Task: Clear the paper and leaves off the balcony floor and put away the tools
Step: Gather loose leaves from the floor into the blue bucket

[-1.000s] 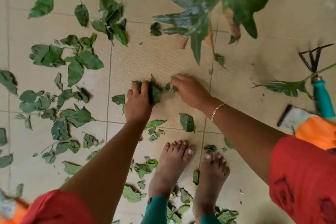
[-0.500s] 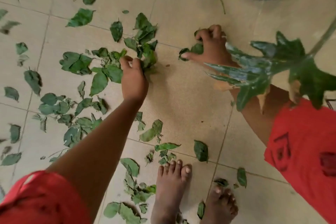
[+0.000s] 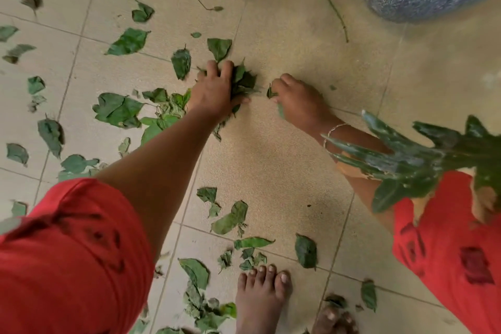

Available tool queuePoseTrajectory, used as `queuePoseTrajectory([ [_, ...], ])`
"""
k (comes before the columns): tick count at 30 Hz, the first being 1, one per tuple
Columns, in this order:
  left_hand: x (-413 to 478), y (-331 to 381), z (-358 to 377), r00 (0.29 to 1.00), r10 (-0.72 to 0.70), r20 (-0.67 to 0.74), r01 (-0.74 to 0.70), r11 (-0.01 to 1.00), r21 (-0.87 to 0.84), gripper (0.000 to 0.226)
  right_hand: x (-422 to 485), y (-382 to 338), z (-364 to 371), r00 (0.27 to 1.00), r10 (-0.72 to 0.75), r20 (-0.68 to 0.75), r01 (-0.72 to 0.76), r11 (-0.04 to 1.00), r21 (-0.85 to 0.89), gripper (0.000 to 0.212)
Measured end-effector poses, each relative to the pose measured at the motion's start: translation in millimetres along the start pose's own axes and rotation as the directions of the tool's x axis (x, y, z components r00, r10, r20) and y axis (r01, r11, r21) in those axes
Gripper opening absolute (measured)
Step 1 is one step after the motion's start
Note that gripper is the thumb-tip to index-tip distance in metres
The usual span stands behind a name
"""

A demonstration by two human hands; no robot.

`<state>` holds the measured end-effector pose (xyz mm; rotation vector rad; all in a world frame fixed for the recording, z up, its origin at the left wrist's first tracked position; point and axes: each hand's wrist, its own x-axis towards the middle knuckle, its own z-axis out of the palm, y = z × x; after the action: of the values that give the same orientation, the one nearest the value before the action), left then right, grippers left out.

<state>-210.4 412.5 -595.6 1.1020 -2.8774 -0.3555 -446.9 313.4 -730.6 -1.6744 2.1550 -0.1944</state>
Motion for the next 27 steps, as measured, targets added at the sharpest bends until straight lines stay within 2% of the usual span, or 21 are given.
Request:
queuePoseTrajectory([
  [2, 4.9, -5.4, -4.0, 0.996, 0.089, -0.030, -0.089, 0.996, -0.010, 0.047, -0.8, 5.5, -4.8, 0.997, 0.042, -0.058, -0.034, 0.992, 0.120, 0.030],
  [3, 8.7, 4.6, -10.0, 0.999, 0.013, -0.040, -0.019, 0.991, -0.133, 0.051, -4.4, 2.8, -9.7, 0.994, 0.073, -0.087, -0.056, 0.982, 0.181, 0.034],
  [5, 55.8, -13.5, -5.2, 0.973, 0.059, -0.223, -0.095, 0.984, -0.151, 0.056, -12.2, -3.0, -13.3, 0.986, 0.130, -0.103, -0.098, 0.956, 0.275, 0.036],
  [6, 85.9, -22.6, -10.7, 0.988, -0.014, -0.157, -0.021, 0.977, -0.214, 0.057, -15.5, -6.9, -13.6, 0.983, 0.150, -0.105, -0.109, 0.940, 0.324, 0.033],
  [7, 111.5, -45.9, -3.7, 0.998, -0.056, 0.027, 0.061, 0.943, -0.327, 0.050, -20.1, -12.3, -14.2, 0.982, 0.157, -0.105, -0.110, 0.929, 0.354, 0.028],
  [8, 133.0, -71.5, 13.1, 0.970, -0.221, 0.103, 0.244, 0.877, -0.413, 0.035, -23.6, -17.2, -13.4, 0.980, 0.164, -0.109, -0.110, 0.916, 0.386, 0.024],
  [9, 143.9, -84.6, 29.9, 0.902, -0.380, 0.204, 0.431, 0.793, -0.431, 0.029, -26.2, -22.6, -10.9, 0.979, 0.168, -0.113, -0.109, 0.906, 0.408, 0.022],
  [10, 141.1, -94.5, 59.1, 0.832, -0.478, 0.282, 0.554, 0.746, -0.369, 0.034, -27.6, -29.7, -7.4, 0.978, 0.168, -0.121, -0.100, 0.897, 0.431, 0.020],
  [11, 115.5, -100.1, 84.1, 0.838, -0.413, 0.357, 0.537, 0.743, -0.400, 0.040, -27.2, -40.0, -5.0, 0.979, 0.172, -0.111, -0.105, 0.888, 0.447, 0.019],
  [12, 78.2, -109.6, 98.9, 0.813, -0.438, 0.383, 0.560, 0.769, -0.309, 0.043, -24.8, -50.8, -0.8, 0.981, 0.162, -0.110, -0.096, 0.887, 0.451, 0.019],
  [13, 14.6, -83.8, 120.3, 0.703, -0.371, 0.607, 0.581, 0.792, -0.188, 0.044, -20.6, -63.6, 2.8, 0.984, 0.139, -0.109, -0.077, 0.891, 0.447, 0.018],
  [14, -44.1, -48.5, 134.2, 0.606, -0.226, 0.763, 0.563, 0.799, -0.211, 0.050, -14.1, -75.9, 8.3, 0.987, 0.102, -0.122, -0.039, 0.899, 0.436, 0.018],
  [16, -111.9, 19.1, 136.0, 0.532, -0.156, 0.832, 0.476, 0.868, -0.142, 0.061, 1.7, -101.7, 16.9, 0.988, 0.028, -0.151, 0.039, 0.906, 0.421, 0.017],
  [17, -113.4, 20.3, 141.6, 0.613, -0.166, 0.772, 0.404, 0.906, -0.125, 0.056, 10.4, -113.7, 21.5, 0.985, 0.000, -0.173, 0.071, 0.912, 0.403, 0.017],
  [19, -103.0, 5.4, 138.6, 0.648, -0.150, 0.747, 0.332, 0.938, -0.100, 0.049, 29.3, -135.2, 29.5, 0.979, -0.033, -0.200, 0.097, 0.942, 0.323, 0.018],
  [20, -96.9, 2.8, 135.9, 0.578, -0.118, 0.808, 0.373, 0.918, -0.133, 0.046, 38.1, -144.8, 32.7, 0.979, -0.050, -0.198, 0.101, 0.962, 0.254, 0.020],
  [21, -97.4, 1.5, 141.9, 0.586, -0.090, 0.806, 0.404, 0.894, -0.194, 0.043, 44.9, -154.2, 35.3, 0.981, -0.084, -0.175, 0.114, 0.979, 0.170, 0.021],
  [23, -103.2, -0.6, 147.6, 0.697, -0.135, 0.704, 0.465, 0.832, -0.301, 0.037, 52.0, -172.6, 42.1, 0.979, -0.189, -0.081, 0.191, 0.981, 0.015, 0.030],
  [25, -40.9, -65.6, 118.6, 0.804, -0.304, 0.511, 0.535, 0.744, -0.399, 0.027, 50.2, -186.8, 51.0, 0.957, -0.273, 0.093, 0.284, 0.949, -0.135, 0.056],
  [26, -9.5, -109.1, 95.3, 0.830, -0.453, 0.325, 0.554, 0.736, -0.389, 0.028, 46.7, -190.2, 56.7, 0.942, -0.298, 0.153, 0.326, 0.922, -0.208, 0.061],
  [27, 27.1, -142.5, 70.1, 0.811, -0.576, 0.102, 0.583, 0.782, -0.222, 0.036, 41.5, -190.8, 62.2, 0.928, -0.331, 0.170, 0.367, 0.891, -0.266, 0.061],
])
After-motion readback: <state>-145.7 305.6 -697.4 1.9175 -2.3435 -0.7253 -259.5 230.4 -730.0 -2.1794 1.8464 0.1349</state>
